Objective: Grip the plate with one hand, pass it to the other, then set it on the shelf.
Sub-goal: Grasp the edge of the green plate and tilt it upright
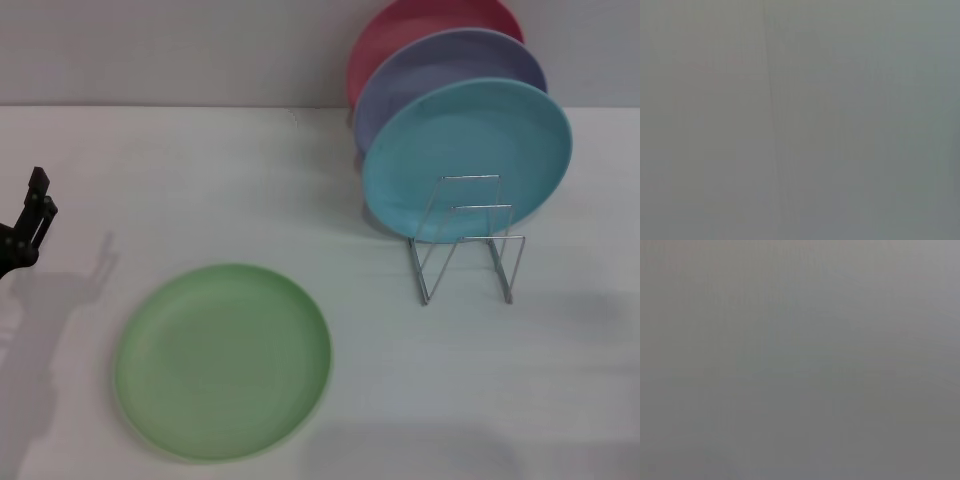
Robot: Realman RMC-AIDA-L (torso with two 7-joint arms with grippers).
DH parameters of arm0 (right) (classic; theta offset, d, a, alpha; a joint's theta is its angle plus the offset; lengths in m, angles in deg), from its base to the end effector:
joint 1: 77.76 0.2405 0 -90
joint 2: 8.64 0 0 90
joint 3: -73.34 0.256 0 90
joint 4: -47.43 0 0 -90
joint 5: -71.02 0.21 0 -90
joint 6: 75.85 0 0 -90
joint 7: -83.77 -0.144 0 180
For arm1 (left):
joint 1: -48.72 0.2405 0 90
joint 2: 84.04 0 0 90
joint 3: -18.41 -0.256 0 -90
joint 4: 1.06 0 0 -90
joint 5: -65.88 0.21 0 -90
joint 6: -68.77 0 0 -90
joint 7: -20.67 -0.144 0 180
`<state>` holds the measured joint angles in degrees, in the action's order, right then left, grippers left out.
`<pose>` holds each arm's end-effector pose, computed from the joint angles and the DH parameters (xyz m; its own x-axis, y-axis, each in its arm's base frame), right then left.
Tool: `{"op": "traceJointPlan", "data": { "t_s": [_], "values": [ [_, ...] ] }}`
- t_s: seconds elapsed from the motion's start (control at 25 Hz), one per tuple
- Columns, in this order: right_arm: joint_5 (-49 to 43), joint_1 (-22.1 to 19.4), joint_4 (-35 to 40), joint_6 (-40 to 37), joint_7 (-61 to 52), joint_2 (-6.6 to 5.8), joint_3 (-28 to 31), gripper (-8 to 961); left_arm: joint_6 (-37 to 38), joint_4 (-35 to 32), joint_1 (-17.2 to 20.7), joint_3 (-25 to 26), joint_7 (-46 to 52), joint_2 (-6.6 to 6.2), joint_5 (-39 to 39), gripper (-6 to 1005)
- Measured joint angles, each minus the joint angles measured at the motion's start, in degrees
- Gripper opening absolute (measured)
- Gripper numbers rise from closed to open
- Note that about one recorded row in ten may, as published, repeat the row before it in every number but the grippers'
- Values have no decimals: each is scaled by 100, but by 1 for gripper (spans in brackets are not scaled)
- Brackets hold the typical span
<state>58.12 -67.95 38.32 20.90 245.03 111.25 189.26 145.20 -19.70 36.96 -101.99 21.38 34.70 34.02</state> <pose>0.3566 0.2293 0.0678 0.6252 0.4271 -0.6532 -0.7258 0.0104 -0.6878 -0.3289 0.2746 -0.0041 0.7498 -0.1995 0.6309 0.6185 -0.1277 -0.7754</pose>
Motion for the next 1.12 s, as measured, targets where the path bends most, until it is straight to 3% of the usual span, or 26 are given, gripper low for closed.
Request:
{"op": "traceJointPlan", "data": {
  "t_s": [0.32,0.52,0.64,0.72,0.84,0.88,0.92,1.08,1.12],
  "values": [
    [12,45,-3,-52,-3,0,9,828,-238,-124,-124,46,50,-60,2,799],
    [16,72,-6,-67,-8,0,20,828,-1598,-1247,-100,245,105,-391,121,799],
    [17,80,-5,-69,-10,0,85,828,-3188,-2529,125,653,378,-670,608,799],
    [17,84,-6,-71,-10,0,126,828,-4291,-3450,315,1009,504,-735,1105,799],
    [17,83,-5,-78,-11,0,147,828,-5981,-4806,590,1440,535,-727,1702,799],
    [17,83,-5,-83,-10,0,161,828,-7443,-5684,648,1665,534,-717,1828,799],
    [17,83,-5,-83,-10,0,161,828,-7443,-5684,648,1665,534,-717,1828,799],
    [17,135,-6,-150,10,-5,168,828,-10751,-6983,305,2241,194,-659,1509,799],
    [17,135,-6,-150,10,-5,168,828,-10751,-6983,305,2241,194,-659,1509,799]
  ]
}}
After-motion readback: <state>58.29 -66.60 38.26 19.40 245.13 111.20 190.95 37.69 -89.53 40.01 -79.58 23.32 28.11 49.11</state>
